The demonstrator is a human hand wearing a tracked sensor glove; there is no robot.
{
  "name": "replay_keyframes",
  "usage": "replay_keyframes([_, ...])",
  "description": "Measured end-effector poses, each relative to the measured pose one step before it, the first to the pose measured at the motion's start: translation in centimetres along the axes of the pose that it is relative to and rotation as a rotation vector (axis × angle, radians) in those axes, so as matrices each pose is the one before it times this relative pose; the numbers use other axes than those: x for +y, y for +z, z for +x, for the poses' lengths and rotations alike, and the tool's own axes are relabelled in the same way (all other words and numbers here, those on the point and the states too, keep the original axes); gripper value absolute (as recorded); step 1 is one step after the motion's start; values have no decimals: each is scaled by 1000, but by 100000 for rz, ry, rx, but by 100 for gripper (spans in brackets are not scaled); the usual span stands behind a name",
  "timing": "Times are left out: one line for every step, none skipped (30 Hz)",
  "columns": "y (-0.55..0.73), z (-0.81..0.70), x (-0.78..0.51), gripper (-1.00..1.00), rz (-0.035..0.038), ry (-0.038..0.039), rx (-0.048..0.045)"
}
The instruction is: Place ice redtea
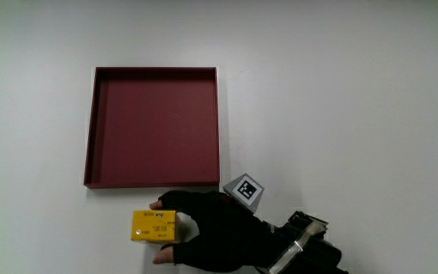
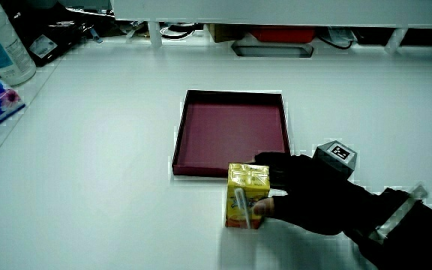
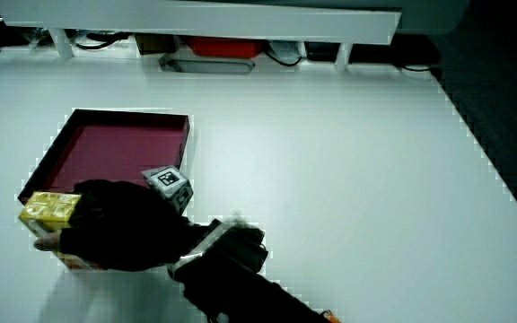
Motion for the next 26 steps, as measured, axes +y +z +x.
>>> replay_keyframes([24,-207,-98,-68,-768,187,684])
replay_keyframes([105,45,-194,-73,-516,-1253,-647])
replay_keyframes([95,-268,-238,-77,-675,-1185,496])
replay_keyframes([156,-331,-269,-82,-594,-2092,46])
replay_keyframes([203,-255,-272,-86,-1461,-892,629])
replay_keyframes([250,-366,-357,-91,-574,-2229,368])
replay_keyframes([295,-499,-461,-95,-1281,-3614,1889])
replay_keyframes([279,-487,-483,-100,-1281,-3614,1889])
replay_keyframes([487,-430,-582,-100,-101,-4253,-3450])
replay_keyframes([504,-205,-479,-100,-103,1712,-2765])
replay_keyframes([509,-199,-476,-100,-103,1712,-2765])
replay_keyframes([514,-193,-473,-100,-103,1712,-2765])
replay_keyframes([518,-187,-470,-100,-103,1712,-2765])
replay_keyframes([369,-363,-526,-100,-262,-899,-1277])
replay_keyframes([373,-353,-530,-100,-262,-899,-1277])
replay_keyframes([376,-344,-534,-100,-262,-899,-1277])
replay_keyframes([378,-334,-538,-100,-262,-899,-1277])
replay_keyframes([381,-324,-542,-100,-262,-899,-1277])
replay_keyframes([384,-315,-546,-100,-262,-900,-1277])
replay_keyframes([529,153,-580,-100,3055,1765,-6007])
replay_keyframes([268,-1172,-584,-100,-1033,-6498,2366])
replay_keyframes([289,-373,-446,-100,2249,2106,1194])
replay_keyframes([321,-35,-286,-100,571,3165,15])
replay_keyframes([302,-248,-226,-100,762,1638,-438])
replay_keyframes([410,193,-267,-100,715,1162,-3831])
replay_keyframes([258,-91,-342,-100,-154,-3423,2122])
